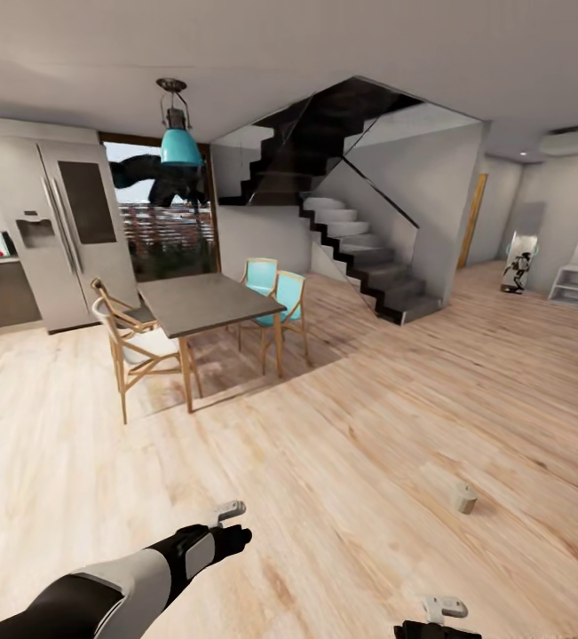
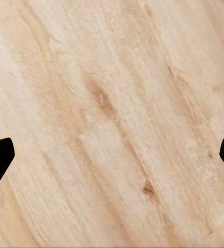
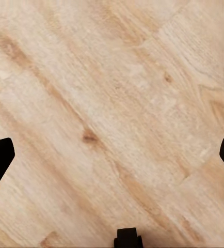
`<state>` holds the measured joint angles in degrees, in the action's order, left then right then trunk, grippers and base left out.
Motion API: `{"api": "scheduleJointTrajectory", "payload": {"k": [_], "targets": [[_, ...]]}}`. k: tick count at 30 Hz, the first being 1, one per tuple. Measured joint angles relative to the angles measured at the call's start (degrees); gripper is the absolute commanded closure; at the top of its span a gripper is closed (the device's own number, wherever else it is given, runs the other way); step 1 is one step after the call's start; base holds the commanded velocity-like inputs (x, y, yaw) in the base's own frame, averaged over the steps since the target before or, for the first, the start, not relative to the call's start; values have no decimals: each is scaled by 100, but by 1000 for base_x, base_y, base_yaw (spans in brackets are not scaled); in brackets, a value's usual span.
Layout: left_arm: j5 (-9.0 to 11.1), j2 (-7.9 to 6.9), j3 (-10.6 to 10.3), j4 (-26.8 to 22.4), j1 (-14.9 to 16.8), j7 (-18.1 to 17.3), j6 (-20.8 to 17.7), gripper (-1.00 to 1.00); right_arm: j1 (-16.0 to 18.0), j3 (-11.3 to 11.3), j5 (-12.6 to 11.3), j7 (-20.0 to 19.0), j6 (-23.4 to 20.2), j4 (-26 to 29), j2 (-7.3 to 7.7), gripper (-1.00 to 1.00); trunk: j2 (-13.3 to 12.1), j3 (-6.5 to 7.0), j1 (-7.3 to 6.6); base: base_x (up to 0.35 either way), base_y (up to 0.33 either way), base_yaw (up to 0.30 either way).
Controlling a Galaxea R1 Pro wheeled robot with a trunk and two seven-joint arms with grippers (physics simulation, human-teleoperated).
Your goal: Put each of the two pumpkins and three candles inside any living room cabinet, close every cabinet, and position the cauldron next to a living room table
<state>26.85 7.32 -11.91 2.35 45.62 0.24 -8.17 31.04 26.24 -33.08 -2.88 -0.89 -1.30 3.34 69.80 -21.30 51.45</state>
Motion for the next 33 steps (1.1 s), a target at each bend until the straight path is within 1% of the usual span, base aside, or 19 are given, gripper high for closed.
{"api": "scheduleJointTrajectory", "payload": {"k": [16, 33], "targets": [[0, 2, -3, 0, 0, 8, -1, -100, 0, 0, 3, 2, 0, -8, 0, -100, 0, 1, 0, 256, -183, -295], [0, 4, 0, 0, 0, 8, -1, -100, 0, 0, 6, 3, 0, -8, 0, -100, 0, 30, 0, 258, -190, -296]]}}
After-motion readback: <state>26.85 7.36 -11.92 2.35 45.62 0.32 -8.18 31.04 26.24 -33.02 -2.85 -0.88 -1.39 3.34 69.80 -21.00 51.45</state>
